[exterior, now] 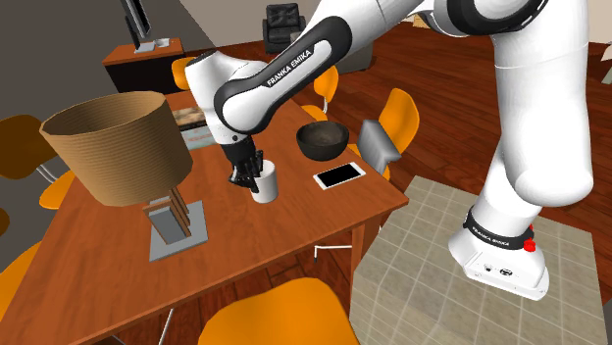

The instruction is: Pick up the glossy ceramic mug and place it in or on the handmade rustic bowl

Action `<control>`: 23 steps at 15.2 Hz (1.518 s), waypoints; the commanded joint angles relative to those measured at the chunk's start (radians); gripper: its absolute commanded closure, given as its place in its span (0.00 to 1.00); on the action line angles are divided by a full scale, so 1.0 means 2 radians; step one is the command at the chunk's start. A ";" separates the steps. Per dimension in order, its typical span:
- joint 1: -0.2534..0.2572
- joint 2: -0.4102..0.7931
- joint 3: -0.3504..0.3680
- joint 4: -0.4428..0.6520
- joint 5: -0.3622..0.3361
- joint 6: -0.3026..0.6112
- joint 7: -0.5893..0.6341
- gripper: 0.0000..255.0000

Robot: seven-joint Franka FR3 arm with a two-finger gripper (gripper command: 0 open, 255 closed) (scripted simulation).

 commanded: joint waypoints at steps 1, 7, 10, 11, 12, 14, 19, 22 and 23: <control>0.000 0.000 0.000 0.000 0.000 0.000 0.000 1.00; -0.001 -0.014 0.003 0.015 0.006 -0.028 -0.005 1.00; -0.002 -0.021 0.004 0.026 0.010 -0.045 -0.007 1.00; -0.002 -0.023 0.004 0.030 0.011 -0.051 -0.008 1.00; -0.002 -0.025 0.005 0.033 0.011 -0.057 -0.009 1.00; -0.002 -0.029 0.005 0.042 0.013 -0.068 -0.010 1.00; -0.002 -0.037 0.007 0.065 0.017 -0.099 -0.014 1.00; -0.002 -0.041 0.008 0.080 0.019 -0.117 -0.015 1.00; -0.002 -0.042 0.008 0.085 0.019 -0.124 -0.016 1.00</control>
